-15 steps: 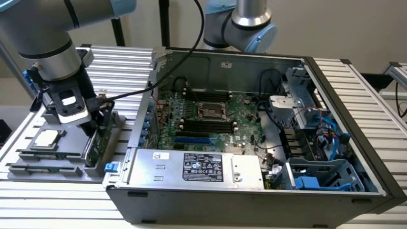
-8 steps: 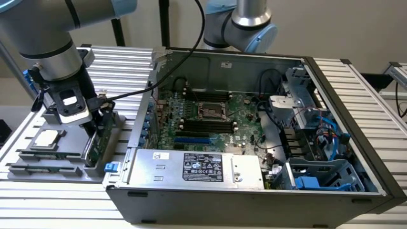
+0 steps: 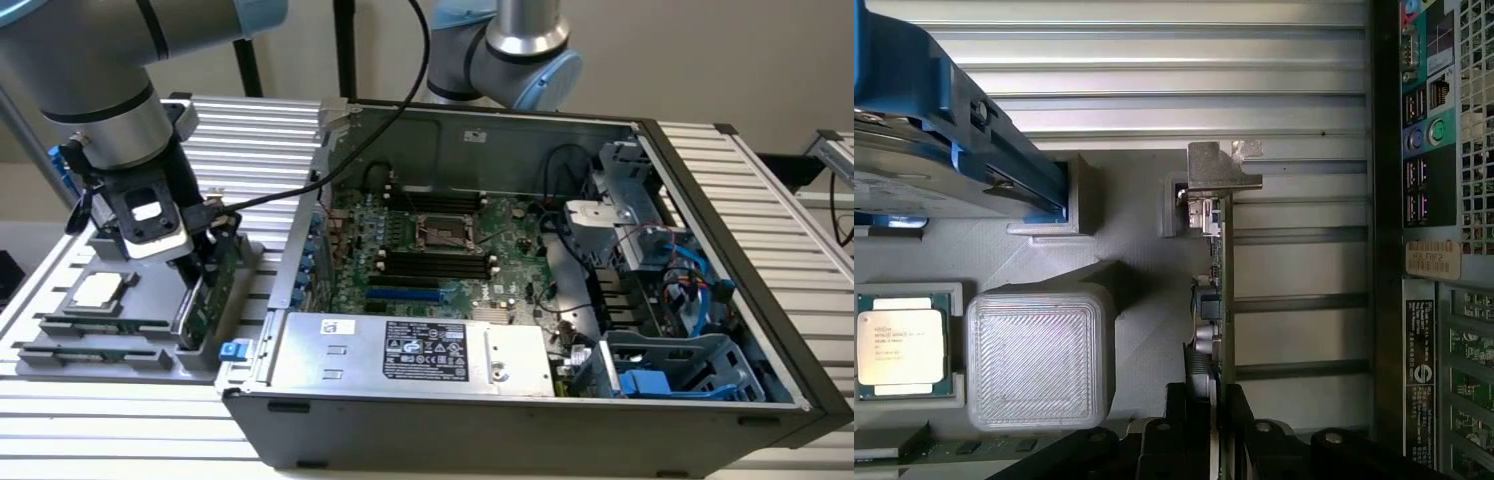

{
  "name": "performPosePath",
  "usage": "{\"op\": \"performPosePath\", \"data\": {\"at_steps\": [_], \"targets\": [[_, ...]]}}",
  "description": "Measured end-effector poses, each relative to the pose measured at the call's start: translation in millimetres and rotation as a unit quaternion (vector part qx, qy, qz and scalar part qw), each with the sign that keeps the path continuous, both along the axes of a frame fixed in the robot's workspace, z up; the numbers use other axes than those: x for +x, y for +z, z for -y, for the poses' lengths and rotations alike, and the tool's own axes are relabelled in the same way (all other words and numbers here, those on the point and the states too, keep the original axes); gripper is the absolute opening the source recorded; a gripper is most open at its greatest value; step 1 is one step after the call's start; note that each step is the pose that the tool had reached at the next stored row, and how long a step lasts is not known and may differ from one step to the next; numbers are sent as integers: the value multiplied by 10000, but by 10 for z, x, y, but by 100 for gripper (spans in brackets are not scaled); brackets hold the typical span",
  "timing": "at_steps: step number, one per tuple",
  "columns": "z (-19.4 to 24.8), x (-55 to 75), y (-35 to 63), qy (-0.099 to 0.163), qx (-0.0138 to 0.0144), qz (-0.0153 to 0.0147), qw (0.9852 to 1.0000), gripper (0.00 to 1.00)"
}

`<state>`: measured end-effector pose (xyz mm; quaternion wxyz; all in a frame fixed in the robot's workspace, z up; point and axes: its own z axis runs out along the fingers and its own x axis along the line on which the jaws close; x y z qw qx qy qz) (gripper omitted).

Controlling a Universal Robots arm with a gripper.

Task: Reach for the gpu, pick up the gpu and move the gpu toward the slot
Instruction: 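Pick up the gpu and move the gpu toward the slot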

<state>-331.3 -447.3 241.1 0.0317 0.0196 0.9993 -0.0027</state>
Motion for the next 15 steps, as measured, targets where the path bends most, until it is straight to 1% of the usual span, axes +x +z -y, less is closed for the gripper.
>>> {"op": "performPosePath", "data": {"at_steps": [9, 15], "targets": [[0, 0, 1, 0, 1, 2, 10000, 26], [0, 0, 43, 0, 0, -1, 10000, 26]]}}
